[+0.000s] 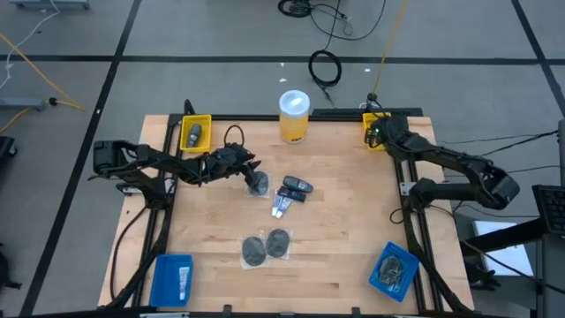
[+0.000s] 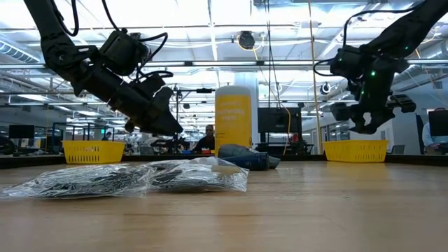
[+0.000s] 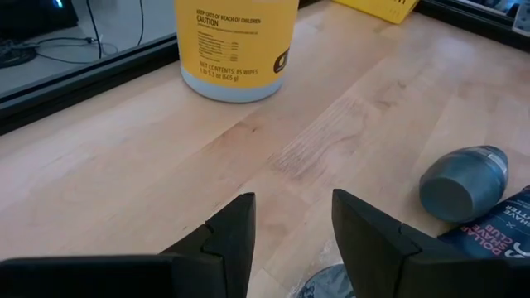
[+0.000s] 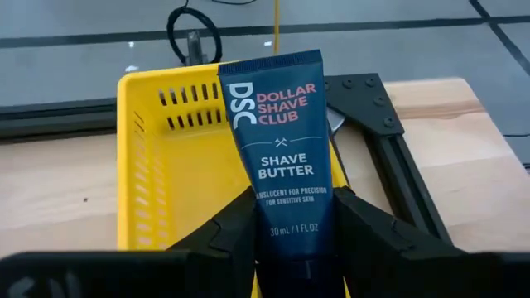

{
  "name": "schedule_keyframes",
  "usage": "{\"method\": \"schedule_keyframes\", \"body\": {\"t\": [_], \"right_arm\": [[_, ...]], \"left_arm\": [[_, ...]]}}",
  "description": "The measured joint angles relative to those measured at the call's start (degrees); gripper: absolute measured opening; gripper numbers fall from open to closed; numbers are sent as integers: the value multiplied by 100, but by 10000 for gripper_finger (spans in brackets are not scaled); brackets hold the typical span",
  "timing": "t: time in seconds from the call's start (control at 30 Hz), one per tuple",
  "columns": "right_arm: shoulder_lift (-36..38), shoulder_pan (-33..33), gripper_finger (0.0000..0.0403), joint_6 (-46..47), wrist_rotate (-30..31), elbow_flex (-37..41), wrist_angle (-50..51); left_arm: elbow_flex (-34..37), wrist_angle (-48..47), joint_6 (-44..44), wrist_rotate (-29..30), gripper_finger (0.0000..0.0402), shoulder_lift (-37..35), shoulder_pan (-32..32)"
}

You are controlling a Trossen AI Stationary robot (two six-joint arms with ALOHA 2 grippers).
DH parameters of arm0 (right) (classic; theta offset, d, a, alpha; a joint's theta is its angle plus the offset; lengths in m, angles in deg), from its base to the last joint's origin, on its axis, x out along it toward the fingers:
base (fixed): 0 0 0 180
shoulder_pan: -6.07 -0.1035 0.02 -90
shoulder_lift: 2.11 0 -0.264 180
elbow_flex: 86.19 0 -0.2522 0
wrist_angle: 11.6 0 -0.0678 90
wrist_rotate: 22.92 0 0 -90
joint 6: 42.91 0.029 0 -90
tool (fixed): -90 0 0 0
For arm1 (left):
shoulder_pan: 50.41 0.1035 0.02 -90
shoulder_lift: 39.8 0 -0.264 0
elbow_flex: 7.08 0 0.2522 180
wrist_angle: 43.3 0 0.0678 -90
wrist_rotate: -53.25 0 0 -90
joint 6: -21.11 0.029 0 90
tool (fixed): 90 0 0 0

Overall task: Pick & Place Travel size toiletries
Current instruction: Put the blue shaving cream into the right yellow bin

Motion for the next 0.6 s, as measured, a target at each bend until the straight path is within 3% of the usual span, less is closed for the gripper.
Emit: {"method": "schedule_keyframes", "body": {"t": [0.37,0.6], "right_arm": [[-162,-159,128,146,49,0,-156],[-588,-295,128,227,505,1,-431]], "left_arm": [[2,165,-2,-4,157,0,0],[2,197,-3,-9,157,0,0]]}}
